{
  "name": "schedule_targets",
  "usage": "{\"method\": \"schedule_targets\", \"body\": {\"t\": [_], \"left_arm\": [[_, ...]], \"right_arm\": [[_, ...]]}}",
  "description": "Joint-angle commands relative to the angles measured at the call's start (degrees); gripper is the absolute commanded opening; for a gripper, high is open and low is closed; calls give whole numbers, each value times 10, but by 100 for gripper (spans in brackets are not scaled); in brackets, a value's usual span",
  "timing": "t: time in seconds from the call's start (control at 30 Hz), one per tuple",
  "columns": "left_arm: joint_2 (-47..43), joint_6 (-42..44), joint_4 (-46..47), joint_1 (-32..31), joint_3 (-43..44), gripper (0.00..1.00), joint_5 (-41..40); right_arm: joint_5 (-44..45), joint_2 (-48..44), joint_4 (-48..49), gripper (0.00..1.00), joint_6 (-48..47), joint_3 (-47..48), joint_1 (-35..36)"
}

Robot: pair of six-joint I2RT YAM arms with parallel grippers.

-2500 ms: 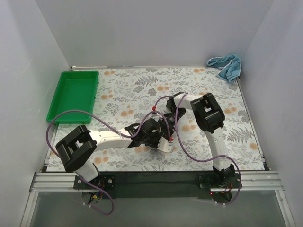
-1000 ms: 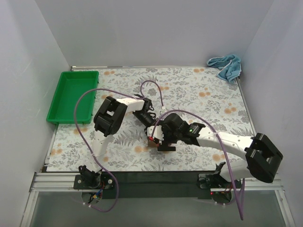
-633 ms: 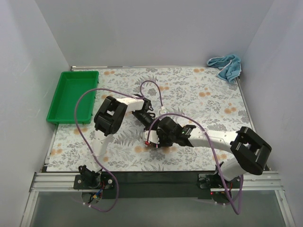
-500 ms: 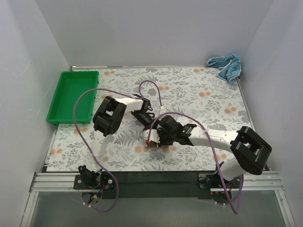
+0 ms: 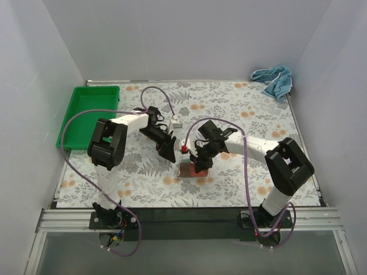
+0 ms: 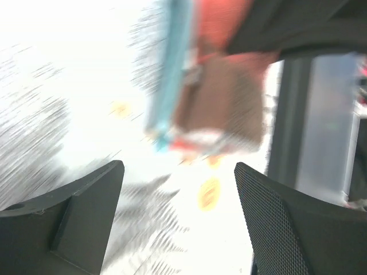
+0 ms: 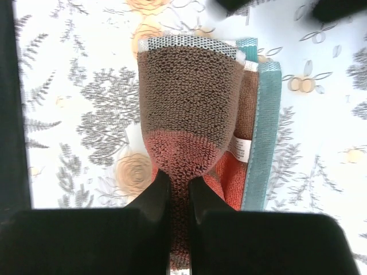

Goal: Roll the towels
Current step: Roll the towel

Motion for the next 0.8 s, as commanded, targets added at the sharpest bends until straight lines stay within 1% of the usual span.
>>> {"method": "schedule_targets", "body": {"t": [0.0, 0.07, 0.13, 0.17, 0.2, 0.23, 0.27, 0.3, 0.33, 0.37, 0.43, 0.47, 0.5, 0.53, 0.57, 0.6, 0.63, 0.7, 0.77], "left_arm": [[-52, -12, 44, 55, -15, 74, -44], [-68, -18, 57, 76, -21, 74, -54], [-106, -33, 83, 99, -36, 74, -68], [-126, -38, 94, 104, -44, 74, -86], [-145, -37, 105, 106, -51, 75, -98], [-193, -35, 128, 107, -75, 75, -108], [-218, -32, 142, 106, -87, 77, -114], [-242, -29, 154, 100, -100, 77, -139], [-288, -9, 170, 92, -123, 77, -154], [-307, 4, 174, 80, -136, 78, -172], [-349, 48, 196, 32, -165, 78, -237], [-389, 64, 206, 12, -204, 78, -262], [-407, 78, 219, -41, -224, 78, -286], [-424, 86, 251, -70, -246, 78, -342], [-450, 106, 264, -96, -263, 79, -359], [-457, 113, 273, -143, -288, 79, -374], [-460, 117, 296, -167, -295, 79, -401], [-452, 130, 315, -217, -305, 80, -418], [-440, 158, 342, -242, -308, 80, -437]], "right_arm": [[-86, 33, -102, 1, 5, 21, -16], [-113, 63, -128, 1, 2, 46, -29], [-147, 89, -173, 1, -5, 83, -45], [-159, 119, -188, 1, -9, 96, -52], [-171, 134, -202, 1, -13, 111, -59], [-193, 149, -228, 1, -16, 124, -71], [-203, 180, -243, 1, -21, 151, -77], [-210, 194, -258, 1, -28, 165, -83], [-227, 208, -280, 1, -30, 175, -95], [-234, 233, -289, 1, -31, 198, -99], [-258, 256, -321, 1, -44, 217, -113], [-261, 277, -329, 1, -45, 226, -116], [-265, 288, -337, 1, -45, 243, -118], [-272, 298, -351, 1, -47, 250, -122], [-276, 316, -354, 1, -47, 254, -125], [-280, 325, -357, 1, -46, 265, -127], [-283, 335, -364, 1, -46, 269, -132], [-281, 360, -366, 1, -45, 281, -135], [-280, 384, -366, 1, -37, 289, -140]]}}
